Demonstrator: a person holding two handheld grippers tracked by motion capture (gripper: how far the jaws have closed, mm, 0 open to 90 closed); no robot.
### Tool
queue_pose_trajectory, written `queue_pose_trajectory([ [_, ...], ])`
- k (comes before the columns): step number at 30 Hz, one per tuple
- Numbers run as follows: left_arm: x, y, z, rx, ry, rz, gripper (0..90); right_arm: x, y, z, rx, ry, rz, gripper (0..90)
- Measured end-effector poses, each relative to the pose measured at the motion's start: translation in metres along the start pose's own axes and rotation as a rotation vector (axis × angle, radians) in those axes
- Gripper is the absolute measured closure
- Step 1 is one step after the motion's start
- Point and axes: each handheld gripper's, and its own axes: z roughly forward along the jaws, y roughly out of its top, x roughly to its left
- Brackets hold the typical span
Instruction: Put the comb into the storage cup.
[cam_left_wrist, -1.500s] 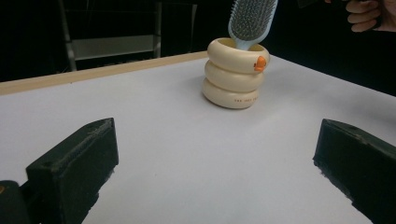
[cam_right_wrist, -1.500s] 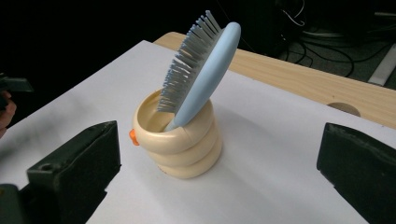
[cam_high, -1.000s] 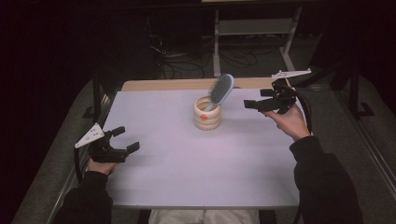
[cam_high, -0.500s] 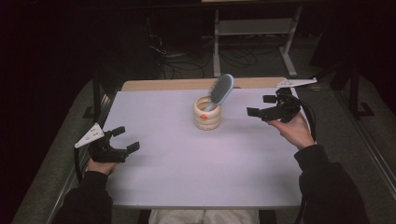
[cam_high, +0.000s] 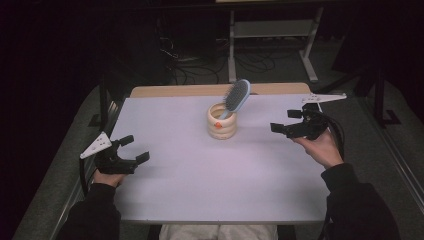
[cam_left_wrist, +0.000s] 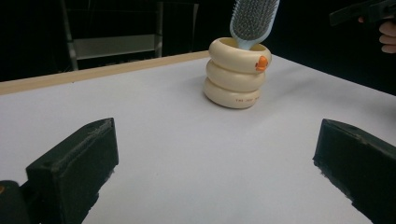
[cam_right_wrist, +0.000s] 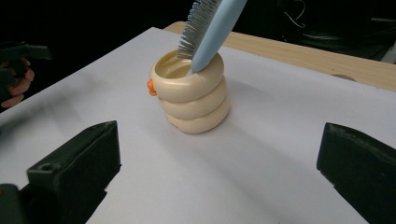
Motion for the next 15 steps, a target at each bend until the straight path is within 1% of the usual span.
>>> queue_pose_trajectory([
  [6,0.000,0.000,0.000,-0.001,0.001,0.003,0.0,-0.001,-0.009,-0.006,-0.003,-0.007,0.006,0.0],
  [9,-0.001,0.000,-0.001,-0.010,0.002,0.006,0.0,-0.002,-0.015,-0.009,-0.010,-0.015,0.008,0.0],
  [15,-0.001,0.000,0.000,-0.002,0.000,0.006,0.0,-0.004,-0.026,-0.014,-0.018,-0.028,0.018,0.0],
])
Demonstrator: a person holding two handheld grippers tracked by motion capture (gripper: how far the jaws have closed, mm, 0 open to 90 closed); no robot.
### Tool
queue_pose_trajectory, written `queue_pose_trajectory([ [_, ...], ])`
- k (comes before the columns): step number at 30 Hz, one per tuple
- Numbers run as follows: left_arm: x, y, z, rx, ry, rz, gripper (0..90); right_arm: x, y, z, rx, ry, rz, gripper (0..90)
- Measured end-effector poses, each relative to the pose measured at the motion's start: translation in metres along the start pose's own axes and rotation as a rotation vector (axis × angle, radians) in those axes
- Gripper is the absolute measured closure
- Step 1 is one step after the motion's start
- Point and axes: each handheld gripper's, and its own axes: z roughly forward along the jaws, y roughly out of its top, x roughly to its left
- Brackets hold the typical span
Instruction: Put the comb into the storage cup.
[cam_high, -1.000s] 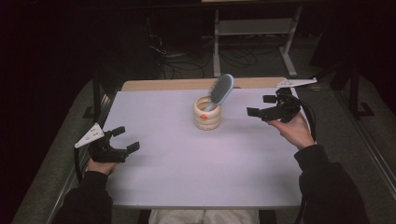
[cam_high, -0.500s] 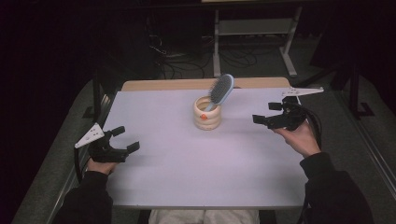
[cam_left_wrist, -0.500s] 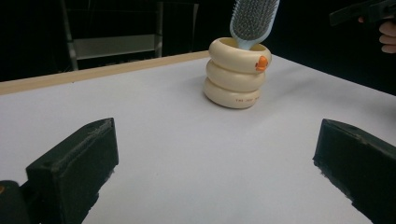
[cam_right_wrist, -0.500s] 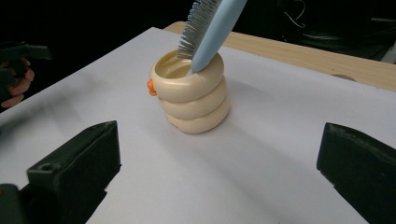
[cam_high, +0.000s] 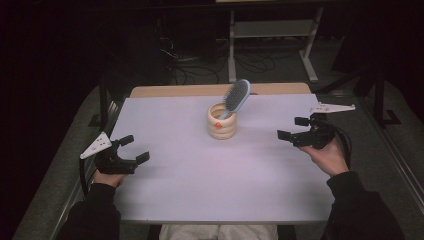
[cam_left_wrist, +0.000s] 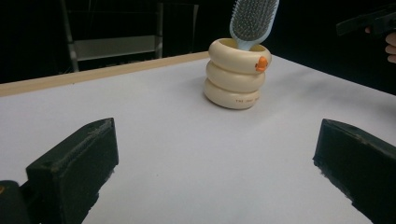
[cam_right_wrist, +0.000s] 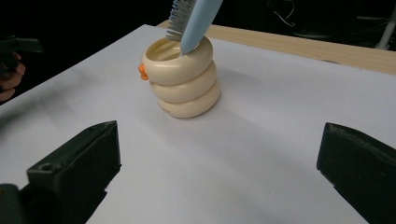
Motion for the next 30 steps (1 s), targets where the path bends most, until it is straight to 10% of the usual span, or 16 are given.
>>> queue_pose_trajectory([
  [30,0.001,0.000,-0.001,-0.002,0.010,-0.007,0.0,0.000,-0.063,-0.019,-0.050,-0.072,-0.013,0.0],
])
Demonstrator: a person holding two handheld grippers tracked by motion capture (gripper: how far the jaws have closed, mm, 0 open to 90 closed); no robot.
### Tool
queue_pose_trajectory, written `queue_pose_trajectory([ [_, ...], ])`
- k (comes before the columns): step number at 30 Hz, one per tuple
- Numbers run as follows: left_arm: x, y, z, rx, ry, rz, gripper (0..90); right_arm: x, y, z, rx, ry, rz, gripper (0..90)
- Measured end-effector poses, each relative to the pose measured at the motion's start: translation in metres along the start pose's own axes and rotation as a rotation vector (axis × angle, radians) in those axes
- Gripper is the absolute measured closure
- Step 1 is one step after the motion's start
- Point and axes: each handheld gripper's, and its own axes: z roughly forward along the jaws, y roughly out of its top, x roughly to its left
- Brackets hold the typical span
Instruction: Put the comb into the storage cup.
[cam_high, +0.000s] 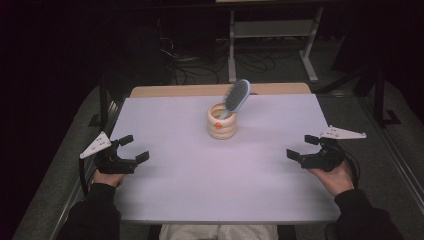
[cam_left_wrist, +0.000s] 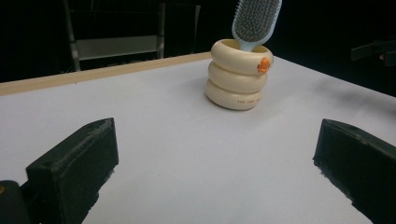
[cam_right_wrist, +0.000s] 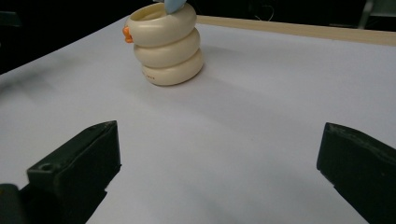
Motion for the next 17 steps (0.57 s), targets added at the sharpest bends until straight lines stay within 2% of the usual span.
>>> queue_pose_trajectory([
  [5,0.000,0.001,-0.002,-0.010,0.003,-0.001,0.0,0.002,-0.007,-0.003,0.001,-0.012,-0.009,0.0],
  [10,0.000,0.001,-0.002,-0.010,0.004,-0.005,0.0,0.003,-0.016,-0.008,0.030,-0.031,-0.030,0.0],
  [17,0.000,0.002,-0.002,-0.010,0.005,-0.003,0.0,0.000,-0.027,-0.016,0.054,-0.054,-0.027,0.0],
])
